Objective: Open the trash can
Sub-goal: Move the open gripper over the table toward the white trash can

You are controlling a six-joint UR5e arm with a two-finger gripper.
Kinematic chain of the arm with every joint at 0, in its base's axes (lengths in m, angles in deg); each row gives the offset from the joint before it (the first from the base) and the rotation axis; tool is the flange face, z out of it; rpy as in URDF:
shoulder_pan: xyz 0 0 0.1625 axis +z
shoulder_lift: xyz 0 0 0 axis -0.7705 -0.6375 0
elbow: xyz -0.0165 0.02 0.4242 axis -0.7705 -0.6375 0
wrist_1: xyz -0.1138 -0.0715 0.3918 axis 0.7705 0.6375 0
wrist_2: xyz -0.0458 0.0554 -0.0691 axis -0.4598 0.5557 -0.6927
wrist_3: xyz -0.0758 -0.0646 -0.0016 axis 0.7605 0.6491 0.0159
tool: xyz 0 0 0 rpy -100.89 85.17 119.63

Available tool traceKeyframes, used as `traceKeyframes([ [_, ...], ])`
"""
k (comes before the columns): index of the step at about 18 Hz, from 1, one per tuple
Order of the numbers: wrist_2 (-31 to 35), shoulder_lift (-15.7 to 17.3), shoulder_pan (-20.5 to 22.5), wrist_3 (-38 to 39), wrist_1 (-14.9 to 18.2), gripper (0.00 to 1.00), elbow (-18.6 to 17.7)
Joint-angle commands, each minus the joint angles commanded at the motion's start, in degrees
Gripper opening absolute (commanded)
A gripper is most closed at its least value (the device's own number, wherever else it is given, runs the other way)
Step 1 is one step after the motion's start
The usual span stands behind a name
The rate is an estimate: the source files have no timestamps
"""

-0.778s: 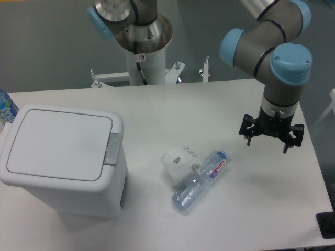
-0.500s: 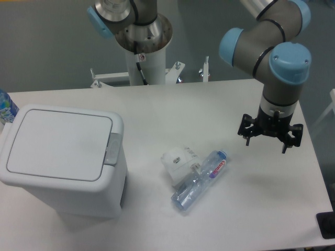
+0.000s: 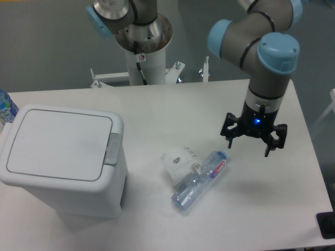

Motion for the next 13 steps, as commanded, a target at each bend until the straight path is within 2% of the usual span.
traceKeyframes([
  [2,-1.13,1.23,-1.15,3.41,0.62,1.00,0.00],
  [5,-10.17,2.81,-1.77,13.33,-0.08,1.00,0.35],
  [9,-20.20,3.61,-2.29,25.55,-0.08,1.00,4.30],
  [11,-22.41,3.70,-3.43,30.31,-0.17,1.00,6.06],
  [13,-22.50,4.48,-5.10,31.38,-0.17,1.00,6.42],
])
